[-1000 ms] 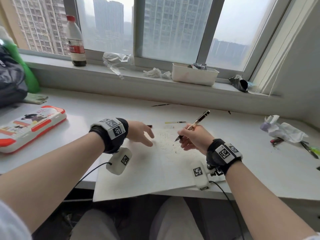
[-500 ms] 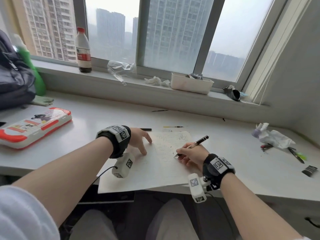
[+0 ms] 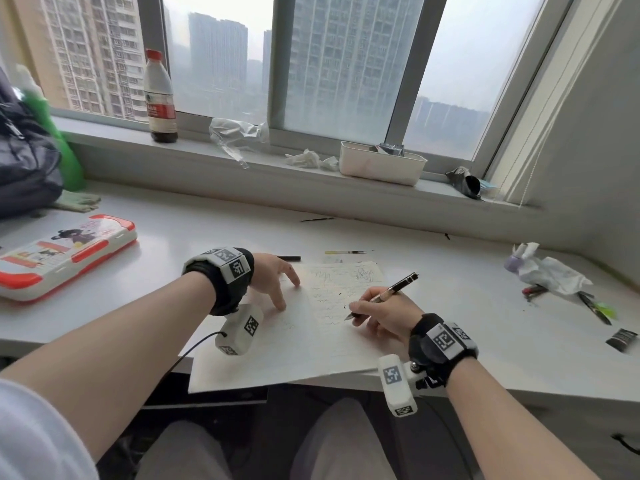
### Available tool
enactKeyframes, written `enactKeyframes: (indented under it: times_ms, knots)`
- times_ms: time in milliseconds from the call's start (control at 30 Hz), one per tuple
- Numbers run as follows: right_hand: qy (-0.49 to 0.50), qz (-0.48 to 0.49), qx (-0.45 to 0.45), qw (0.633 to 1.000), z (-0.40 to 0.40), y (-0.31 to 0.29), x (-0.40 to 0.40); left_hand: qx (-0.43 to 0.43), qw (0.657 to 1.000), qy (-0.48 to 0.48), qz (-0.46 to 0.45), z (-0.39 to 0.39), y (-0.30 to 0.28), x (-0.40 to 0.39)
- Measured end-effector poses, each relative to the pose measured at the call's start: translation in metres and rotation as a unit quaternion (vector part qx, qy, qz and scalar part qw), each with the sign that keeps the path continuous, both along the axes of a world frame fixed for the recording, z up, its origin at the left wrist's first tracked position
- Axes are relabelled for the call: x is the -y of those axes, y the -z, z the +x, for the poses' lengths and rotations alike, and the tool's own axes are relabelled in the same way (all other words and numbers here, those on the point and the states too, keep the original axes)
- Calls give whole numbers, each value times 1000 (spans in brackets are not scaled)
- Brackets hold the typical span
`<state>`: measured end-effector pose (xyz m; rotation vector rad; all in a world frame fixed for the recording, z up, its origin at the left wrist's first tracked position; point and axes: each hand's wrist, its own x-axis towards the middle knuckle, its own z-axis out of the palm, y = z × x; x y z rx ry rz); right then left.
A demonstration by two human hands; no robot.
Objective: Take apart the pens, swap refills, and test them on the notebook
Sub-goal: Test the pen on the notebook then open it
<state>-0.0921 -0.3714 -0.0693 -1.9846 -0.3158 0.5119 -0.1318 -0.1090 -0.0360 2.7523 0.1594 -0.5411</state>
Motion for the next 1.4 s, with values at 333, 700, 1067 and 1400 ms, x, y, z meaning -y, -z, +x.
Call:
enactKeyframes:
  times_ms: [333,700,1067,1400]
  knots:
    - [14,-40,0,999,4,-1,-2,5,1000,1,4,0,0,-1]
    - [-47,-86,30,995,0,-5,-7,8,1000,15,16,6,2,-1]
    - [-10,-120,-7,993,17,-9,-3,5,1000,21,11,8,0,-3]
    - [-120,-9,58,991,46,-64,-84,157,877,-51,-452,14,-75,11]
